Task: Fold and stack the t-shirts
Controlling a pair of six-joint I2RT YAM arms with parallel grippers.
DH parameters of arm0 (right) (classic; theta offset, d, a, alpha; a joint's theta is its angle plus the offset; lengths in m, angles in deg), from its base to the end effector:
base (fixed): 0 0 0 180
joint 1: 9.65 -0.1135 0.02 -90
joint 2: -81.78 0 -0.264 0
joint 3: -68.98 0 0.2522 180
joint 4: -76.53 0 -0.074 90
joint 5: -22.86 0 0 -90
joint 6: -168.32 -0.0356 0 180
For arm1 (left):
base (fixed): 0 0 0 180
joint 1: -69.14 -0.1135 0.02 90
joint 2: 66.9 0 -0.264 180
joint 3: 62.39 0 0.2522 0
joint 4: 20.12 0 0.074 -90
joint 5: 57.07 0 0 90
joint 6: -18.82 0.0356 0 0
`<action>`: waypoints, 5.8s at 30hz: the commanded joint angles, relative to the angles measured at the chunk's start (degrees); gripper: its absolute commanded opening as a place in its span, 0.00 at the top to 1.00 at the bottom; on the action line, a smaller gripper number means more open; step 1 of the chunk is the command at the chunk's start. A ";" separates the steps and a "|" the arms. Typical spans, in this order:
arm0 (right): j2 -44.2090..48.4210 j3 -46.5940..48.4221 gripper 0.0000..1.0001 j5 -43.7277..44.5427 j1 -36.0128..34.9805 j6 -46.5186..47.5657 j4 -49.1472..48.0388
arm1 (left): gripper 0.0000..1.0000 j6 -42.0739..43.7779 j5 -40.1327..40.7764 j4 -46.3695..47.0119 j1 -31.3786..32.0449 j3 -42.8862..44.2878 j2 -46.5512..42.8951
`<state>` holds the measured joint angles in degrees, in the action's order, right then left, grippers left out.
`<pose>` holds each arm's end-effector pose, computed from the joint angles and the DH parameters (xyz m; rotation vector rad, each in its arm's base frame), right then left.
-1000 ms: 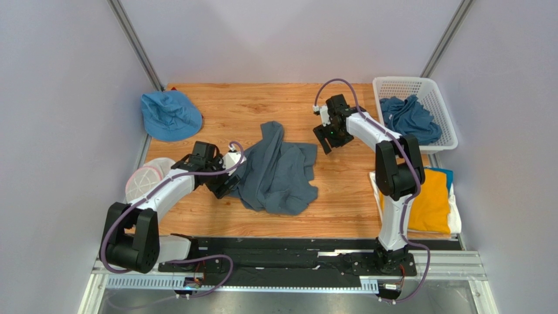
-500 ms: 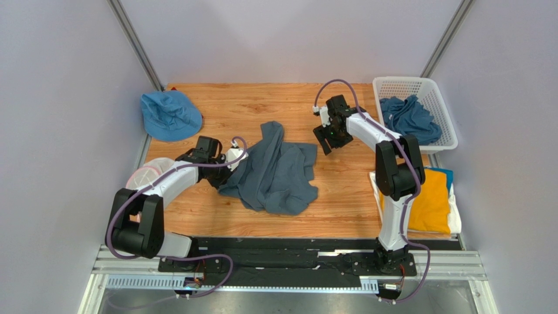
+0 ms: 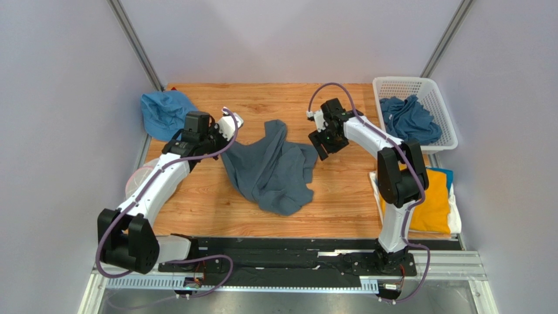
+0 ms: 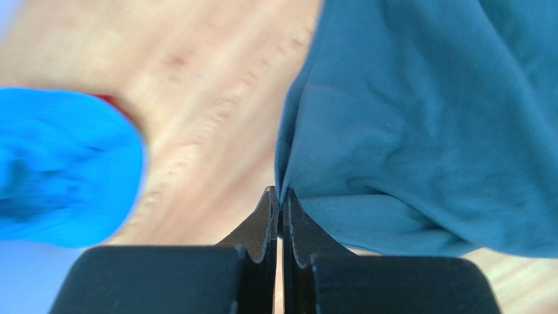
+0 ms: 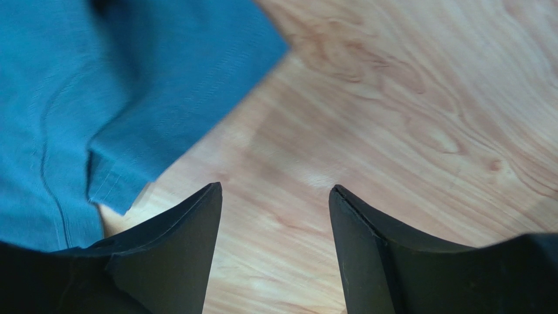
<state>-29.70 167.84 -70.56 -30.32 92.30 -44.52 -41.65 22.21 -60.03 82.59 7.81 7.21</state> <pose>0.3711 0.1423 0.2001 -0.8534 2.6898 0.1108 0.2688 -0.0711 0.2748 0.9356 2.1232 -0.0771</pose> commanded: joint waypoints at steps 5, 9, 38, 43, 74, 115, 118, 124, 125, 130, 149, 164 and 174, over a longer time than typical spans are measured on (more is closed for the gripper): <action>8.64 -0.73 0.35 -8.35 -5.70 1.58 4.55 | 1.00 -0.54 12.65 7.43 -0.09 6.74 -7.57; 10.14 0.33 0.35 -12.04 -7.54 1.67 6.40 | 1.00 -1.06 12.92 7.43 -0.09 9.73 -8.89; 4.43 -5.38 0.39 -8.80 -10.80 -1.06 0.16 | 1.00 -17.51 2.54 -12.52 7.19 80.65 10.35; 4.25 -5.65 0.39 -8.44 -10.80 -0.97 -0.10 | 1.00 -12.76 14.66 -11.38 12.29 81.89 14.48; 3.90 -6.17 0.40 -9.85 -10.71 -1.67 -0.10 | 1.00 -0.78 21.96 4.02 15.20 74.16 18.10; 1.44 12.02 0.40 6.33 12.32 -5.37 4.56 | 1.00 -5.99 -1.41 -5.92 42.88 35.22 27.48; 1.71 12.02 0.40 5.27 12.32 -5.19 5.17 | 0.72 -5.02 1.65 -7.07 45.87 35.93 30.38; 2.41 9.74 0.40 2.99 11.70 -4.84 5.35 | 0.08 -4.66 7.37 -3.39 48.77 33.21 30.40; 2.58 9.30 0.40 1.94 11.35 -4.84 5.35 | 0.08 -4.67 8.77 -2.16 48.69 31.64 29.70; 5.22 3.69 0.39 -0.45 8.46 -3.35 5.00 | 0.01 -2.30 16.43 7.16 48.69 23.46 21.20; 18.66 -11.79 0.39 -4.49 -8.24 1.40 6.66 | 0.01 -0.19 20.13 15.95 24.71 5.97 1.49; 26.23 -30.77 0.37 3.16 -33.12 1.67 1.31 | 0.01 -0.36 19.24 20.09 11.16 5.87 8.42; 21.75 -30.52 0.37 3.33 -39.27 0.96 -0.89 | 0.01 1.13 19.25 21.49 8.61 6.05 10.97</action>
<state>-6.51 135.65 -68.24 -67.82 94.00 -42.73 -41.16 42.01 -41.67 92.60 11.44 17.68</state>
